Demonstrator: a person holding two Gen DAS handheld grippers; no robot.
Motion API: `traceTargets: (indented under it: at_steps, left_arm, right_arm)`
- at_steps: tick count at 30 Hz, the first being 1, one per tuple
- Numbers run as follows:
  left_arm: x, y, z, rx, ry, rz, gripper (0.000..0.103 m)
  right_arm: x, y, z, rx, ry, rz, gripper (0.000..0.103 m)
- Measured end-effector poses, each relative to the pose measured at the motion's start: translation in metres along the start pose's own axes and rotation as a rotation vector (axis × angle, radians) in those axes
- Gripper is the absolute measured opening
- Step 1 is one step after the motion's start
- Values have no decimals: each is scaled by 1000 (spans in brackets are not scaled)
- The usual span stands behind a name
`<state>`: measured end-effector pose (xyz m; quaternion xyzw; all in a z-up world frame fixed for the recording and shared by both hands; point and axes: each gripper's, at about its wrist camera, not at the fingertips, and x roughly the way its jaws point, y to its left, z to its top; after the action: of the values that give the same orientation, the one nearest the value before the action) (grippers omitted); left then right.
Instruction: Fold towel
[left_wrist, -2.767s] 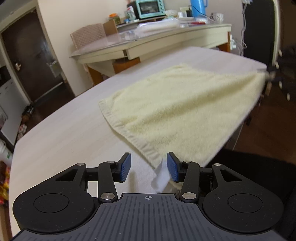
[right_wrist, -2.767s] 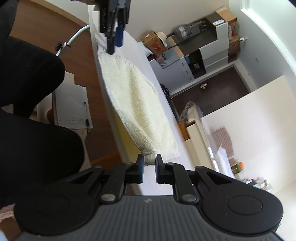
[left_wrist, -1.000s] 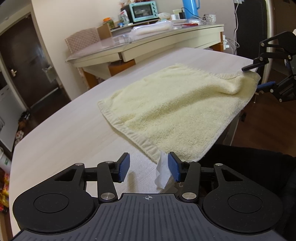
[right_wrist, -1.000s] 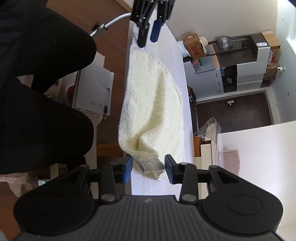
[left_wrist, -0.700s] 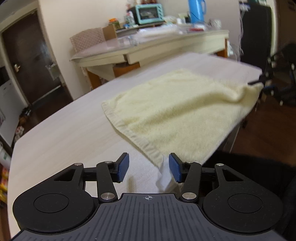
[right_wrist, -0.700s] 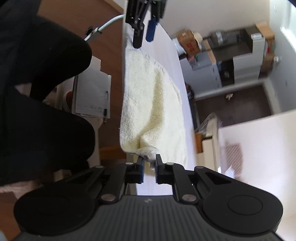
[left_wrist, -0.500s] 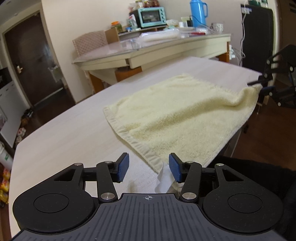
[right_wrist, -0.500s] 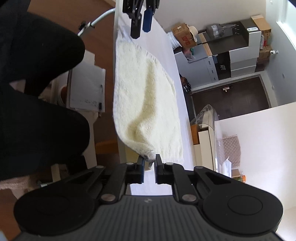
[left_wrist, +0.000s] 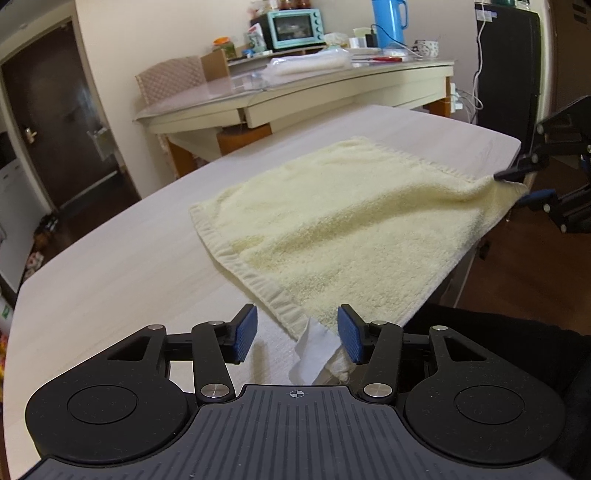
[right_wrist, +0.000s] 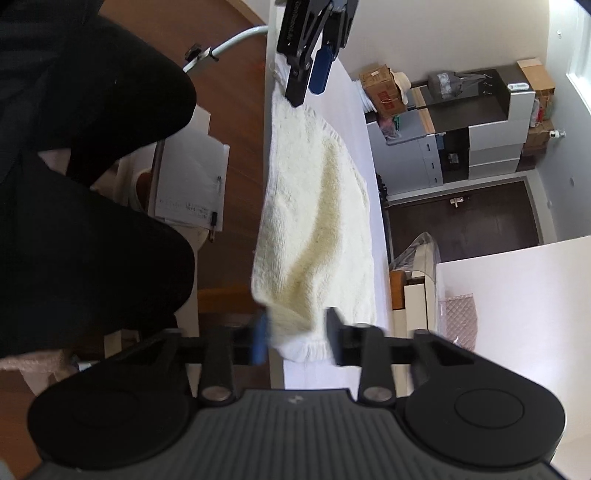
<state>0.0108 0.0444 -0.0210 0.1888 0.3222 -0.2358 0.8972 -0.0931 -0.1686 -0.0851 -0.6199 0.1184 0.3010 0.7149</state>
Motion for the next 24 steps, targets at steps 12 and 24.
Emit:
traceTargets:
  at_steps: [12, 24]
  left_arm:
    - [-15, -4, -2, 95, 68, 23, 53]
    - [-12, 2, -2, 104, 67, 54, 53]
  right_arm:
    - [-11, -36, 3, 13, -53, -62, 8]
    - [6, -74, 15, -143, -82, -97, 8]
